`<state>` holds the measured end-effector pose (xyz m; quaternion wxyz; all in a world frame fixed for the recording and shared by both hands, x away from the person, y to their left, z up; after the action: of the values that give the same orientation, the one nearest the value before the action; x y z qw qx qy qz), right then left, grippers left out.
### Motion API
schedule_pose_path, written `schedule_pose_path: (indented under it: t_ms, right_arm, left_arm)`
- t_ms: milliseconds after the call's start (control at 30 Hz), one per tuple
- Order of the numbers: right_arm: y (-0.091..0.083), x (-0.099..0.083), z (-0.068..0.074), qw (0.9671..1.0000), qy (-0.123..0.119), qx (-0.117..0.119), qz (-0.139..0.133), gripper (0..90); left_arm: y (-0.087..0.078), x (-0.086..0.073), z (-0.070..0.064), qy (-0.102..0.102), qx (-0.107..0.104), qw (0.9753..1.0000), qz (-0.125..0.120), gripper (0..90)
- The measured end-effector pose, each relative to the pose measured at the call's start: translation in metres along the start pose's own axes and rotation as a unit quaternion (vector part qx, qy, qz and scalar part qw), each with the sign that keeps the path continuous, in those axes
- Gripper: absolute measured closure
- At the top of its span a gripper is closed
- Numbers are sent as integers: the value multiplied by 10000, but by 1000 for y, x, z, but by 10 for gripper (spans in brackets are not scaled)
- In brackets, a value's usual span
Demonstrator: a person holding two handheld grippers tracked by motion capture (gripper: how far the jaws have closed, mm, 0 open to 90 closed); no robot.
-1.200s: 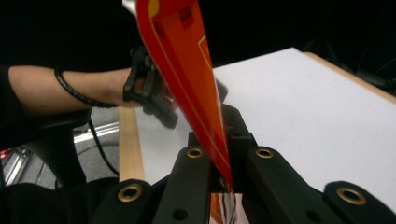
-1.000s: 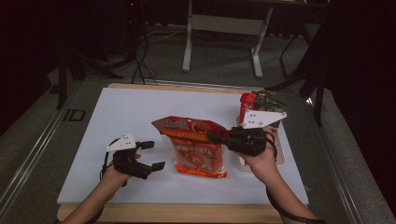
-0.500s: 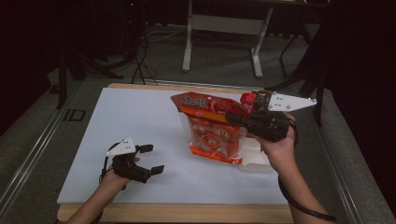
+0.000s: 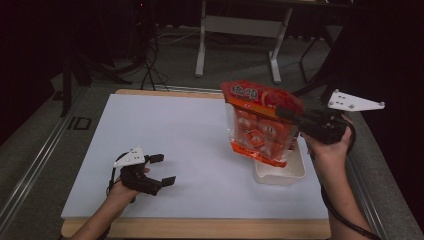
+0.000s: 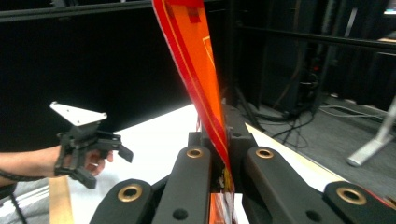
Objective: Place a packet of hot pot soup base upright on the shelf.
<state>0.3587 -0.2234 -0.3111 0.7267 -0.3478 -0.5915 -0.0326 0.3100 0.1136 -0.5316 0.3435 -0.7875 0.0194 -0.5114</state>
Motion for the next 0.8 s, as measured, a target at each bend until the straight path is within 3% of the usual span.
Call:
schedule_pose_path:
  t_ms: [367,500,800]
  right_arm:
    - [-31,-28,-31,9986,410,-337,-47,900]
    - [-33,-42,-39,9976,496,-484,45,900]
    - [-21,-71,-55,9956,847,-366,129,900]
  left_arm:
    - [1,-2,2,-37,-7,10000,39,46]
    - [2,-2,3,-63,0,10000,40,46]
    - [2,-3,4,-94,-39,9999,55,46]
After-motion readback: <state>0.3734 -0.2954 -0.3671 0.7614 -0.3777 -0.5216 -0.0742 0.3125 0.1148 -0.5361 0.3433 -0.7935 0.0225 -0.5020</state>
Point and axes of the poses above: each handheld gripper's, and its own axes: y roughly forward along the jaws, x roughly out of its top, z roughly to its left, the point moved 8 cm from there along y, roughly forward along the jaws, and after that the axes turned 15 degrees about z, right-handed, at the moved point
